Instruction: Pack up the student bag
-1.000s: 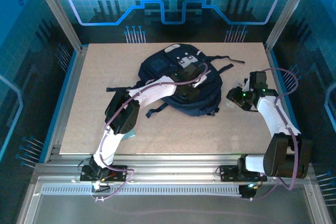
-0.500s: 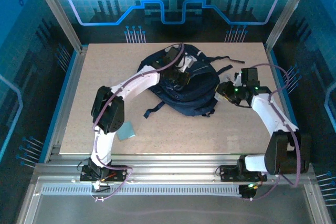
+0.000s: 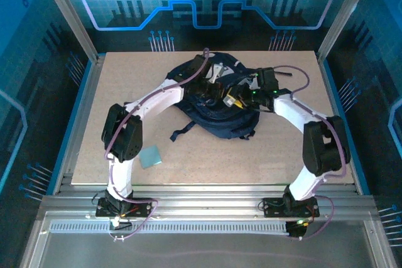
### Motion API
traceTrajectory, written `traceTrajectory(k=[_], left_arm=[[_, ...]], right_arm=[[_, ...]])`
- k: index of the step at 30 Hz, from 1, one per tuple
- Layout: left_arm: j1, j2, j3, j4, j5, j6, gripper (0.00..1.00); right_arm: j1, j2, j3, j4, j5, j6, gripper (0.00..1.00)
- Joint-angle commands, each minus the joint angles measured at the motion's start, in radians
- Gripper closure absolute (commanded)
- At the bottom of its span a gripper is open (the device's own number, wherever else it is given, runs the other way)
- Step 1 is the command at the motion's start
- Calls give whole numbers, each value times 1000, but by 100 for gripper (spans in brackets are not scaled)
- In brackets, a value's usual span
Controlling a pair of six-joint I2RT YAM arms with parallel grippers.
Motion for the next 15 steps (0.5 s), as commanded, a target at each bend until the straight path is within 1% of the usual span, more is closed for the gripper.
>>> traceTrajectory(k=[1,3,4,5,6,7,11,13,15], left_arm=[[5,-81,-24,110,48,-50,100],[16,-89,-34,130,68,-80,100],[21,-95,-41,143,73,-96,100],[27,-102,-49,154,78,-110,100],[30,-108,-57,162,79,-117,100],[34,-114,-66,172,78,-125,100],[42,-129,-100,208,92,-152,100],[42,-134,-112,221,95,-158,100],[42,-138,-118,225,95,-156,100]], right_arm=[[49,92,45,157,-105,152,60],[59,126,59,188,-152,166,55],[58,130,62,173,-154,157,49],[55,124,59,149,-138,135,40],[53,114,57,123,-118,111,32],[48,95,54,86,-95,82,27],[30,37,63,-46,0,-22,22],[21,25,78,-99,29,-59,22],[12,17,84,-127,54,-83,24]])
